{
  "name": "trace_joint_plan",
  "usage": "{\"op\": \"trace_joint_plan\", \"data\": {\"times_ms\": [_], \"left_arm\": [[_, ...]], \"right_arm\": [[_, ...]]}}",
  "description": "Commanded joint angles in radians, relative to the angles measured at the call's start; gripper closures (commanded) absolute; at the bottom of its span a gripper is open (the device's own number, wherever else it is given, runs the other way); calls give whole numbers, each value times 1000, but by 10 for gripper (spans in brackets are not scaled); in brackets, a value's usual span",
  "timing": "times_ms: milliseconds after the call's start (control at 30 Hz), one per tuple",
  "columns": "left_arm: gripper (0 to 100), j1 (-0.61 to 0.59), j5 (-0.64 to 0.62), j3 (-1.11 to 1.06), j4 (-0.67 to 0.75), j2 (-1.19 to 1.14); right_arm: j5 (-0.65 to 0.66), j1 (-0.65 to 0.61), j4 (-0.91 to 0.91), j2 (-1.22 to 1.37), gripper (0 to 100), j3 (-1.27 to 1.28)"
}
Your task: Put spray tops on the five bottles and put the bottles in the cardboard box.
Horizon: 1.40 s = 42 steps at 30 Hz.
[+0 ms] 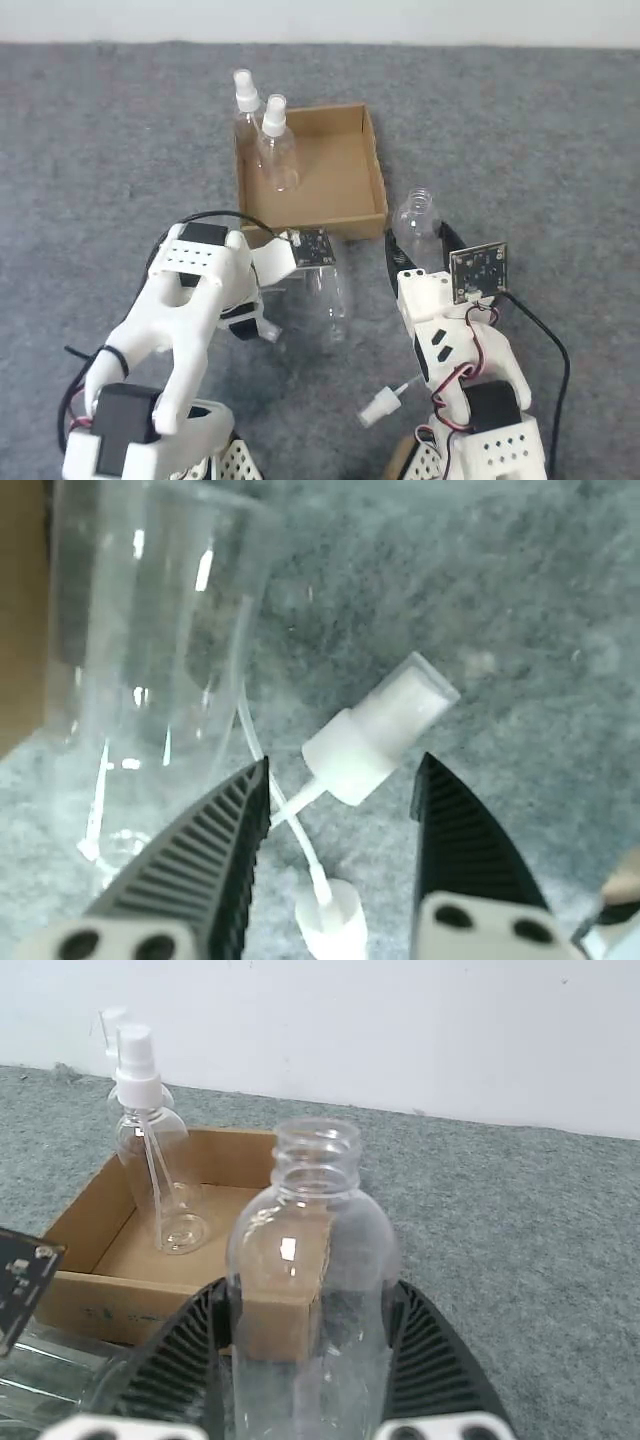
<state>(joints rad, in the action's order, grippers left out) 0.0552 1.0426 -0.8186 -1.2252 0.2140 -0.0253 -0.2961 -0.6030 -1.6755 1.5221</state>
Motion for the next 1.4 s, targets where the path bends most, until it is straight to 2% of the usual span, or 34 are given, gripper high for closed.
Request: {"op": "trace_joint_plan", "data": {"times_ms": [0,300,400,800,867,1000,1100,1167,1367], "left_arm": [[786,5,71,12,-8,3],[788,95,66,-77,123,3],[818,104,66,-97,155,3],[942,103,66,-125,147,5],[942,95,60,-127,141,11],[930,80,-55,-90,114,12],[861,86,-117,-56,78,12],[830,95,-129,-42,64,12],[831,184,-133,-45,71,3]], "right_arm": [[-3,10,24,-25,989,-12],[-3,10,24,-25,989,-12],[-3,10,24,-24,989,-12],[-3,10,24,-24,989,-12],[-3,10,24,-24,989,-12],[-3,10,24,-24,989,-12],[-3,10,24,-24,989,-12],[-3,10,24,-24,989,-12],[-3,10,24,-24,989,-12]]}}
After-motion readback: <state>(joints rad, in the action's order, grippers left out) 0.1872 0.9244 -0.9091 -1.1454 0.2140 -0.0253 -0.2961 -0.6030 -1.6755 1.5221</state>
